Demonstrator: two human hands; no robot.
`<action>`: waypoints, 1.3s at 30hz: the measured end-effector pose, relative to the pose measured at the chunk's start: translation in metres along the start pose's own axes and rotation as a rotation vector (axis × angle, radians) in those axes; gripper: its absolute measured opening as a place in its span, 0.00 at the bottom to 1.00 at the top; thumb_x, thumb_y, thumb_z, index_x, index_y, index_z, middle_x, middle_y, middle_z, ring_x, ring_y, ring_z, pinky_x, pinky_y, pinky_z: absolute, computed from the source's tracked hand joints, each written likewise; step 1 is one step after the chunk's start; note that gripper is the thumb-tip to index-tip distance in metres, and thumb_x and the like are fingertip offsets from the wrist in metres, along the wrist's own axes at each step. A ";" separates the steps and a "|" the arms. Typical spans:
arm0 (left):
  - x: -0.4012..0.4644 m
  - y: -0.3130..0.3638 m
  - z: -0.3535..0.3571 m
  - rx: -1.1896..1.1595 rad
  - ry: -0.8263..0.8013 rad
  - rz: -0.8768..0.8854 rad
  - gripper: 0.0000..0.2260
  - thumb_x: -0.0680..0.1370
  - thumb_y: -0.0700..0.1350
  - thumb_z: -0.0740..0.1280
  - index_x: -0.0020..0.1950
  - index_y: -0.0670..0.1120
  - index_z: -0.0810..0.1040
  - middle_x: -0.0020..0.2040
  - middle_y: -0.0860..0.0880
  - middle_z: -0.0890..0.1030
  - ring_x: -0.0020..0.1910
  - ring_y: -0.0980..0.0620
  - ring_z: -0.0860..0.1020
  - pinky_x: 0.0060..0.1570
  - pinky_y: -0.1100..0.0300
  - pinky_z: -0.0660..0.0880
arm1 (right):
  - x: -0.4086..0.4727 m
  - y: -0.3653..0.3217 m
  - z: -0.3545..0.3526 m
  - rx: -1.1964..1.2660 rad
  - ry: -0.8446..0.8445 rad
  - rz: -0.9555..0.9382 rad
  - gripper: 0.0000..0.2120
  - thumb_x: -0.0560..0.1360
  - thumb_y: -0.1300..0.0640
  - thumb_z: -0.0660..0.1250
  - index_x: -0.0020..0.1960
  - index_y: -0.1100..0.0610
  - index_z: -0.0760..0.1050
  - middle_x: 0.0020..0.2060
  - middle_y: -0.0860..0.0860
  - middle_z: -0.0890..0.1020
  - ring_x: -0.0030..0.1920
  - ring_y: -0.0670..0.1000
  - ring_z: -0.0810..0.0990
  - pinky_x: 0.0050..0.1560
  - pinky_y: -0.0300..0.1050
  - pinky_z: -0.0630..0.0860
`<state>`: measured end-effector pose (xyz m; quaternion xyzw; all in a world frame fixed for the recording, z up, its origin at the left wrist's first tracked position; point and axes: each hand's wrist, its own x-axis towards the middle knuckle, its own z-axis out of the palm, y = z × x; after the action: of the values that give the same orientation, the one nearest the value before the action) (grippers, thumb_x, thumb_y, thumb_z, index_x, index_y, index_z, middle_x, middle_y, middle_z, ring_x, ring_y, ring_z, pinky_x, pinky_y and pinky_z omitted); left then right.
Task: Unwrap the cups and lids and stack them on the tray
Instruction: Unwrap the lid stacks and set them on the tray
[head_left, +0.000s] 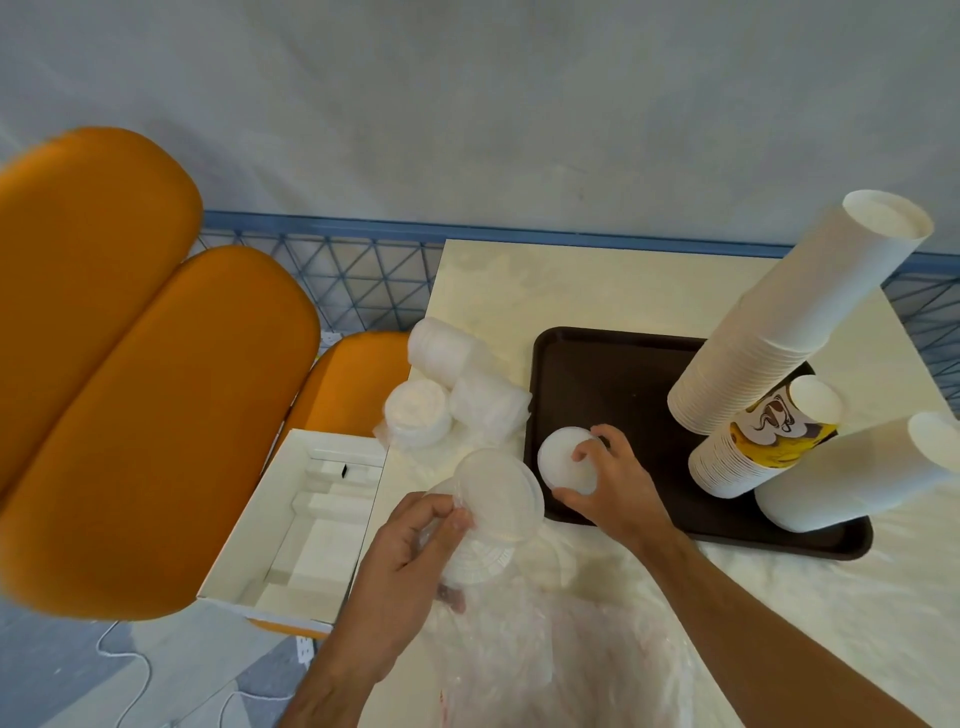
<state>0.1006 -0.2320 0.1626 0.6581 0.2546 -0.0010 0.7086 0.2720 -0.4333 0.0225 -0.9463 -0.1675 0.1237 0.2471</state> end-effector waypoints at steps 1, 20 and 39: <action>0.000 0.000 0.000 0.002 0.001 0.001 0.05 0.75 0.48 0.68 0.46 0.51 0.84 0.53 0.49 0.79 0.51 0.46 0.77 0.28 0.56 0.75 | -0.001 -0.001 0.001 0.005 0.007 0.014 0.26 0.69 0.41 0.78 0.60 0.49 0.72 0.73 0.48 0.63 0.65 0.53 0.72 0.61 0.43 0.76; 0.000 -0.002 0.015 0.095 -0.051 0.045 0.06 0.79 0.42 0.67 0.48 0.47 0.84 0.50 0.51 0.78 0.45 0.54 0.79 0.28 0.56 0.77 | -0.060 -0.075 -0.075 0.718 -0.123 -0.101 0.16 0.70 0.45 0.78 0.54 0.39 0.76 0.61 0.32 0.75 0.63 0.39 0.75 0.62 0.37 0.75; -0.004 0.003 0.020 0.118 -0.003 0.041 0.11 0.78 0.39 0.69 0.42 0.53 0.85 0.48 0.54 0.78 0.44 0.60 0.77 0.28 0.57 0.77 | -0.039 -0.063 -0.074 0.417 0.009 -0.093 0.21 0.67 0.47 0.80 0.54 0.43 0.72 0.58 0.36 0.73 0.59 0.38 0.72 0.56 0.35 0.71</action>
<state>0.1057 -0.2519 0.1663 0.7038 0.2397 -0.0026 0.6687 0.2435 -0.4277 0.1228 -0.8665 -0.1806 0.1397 0.4439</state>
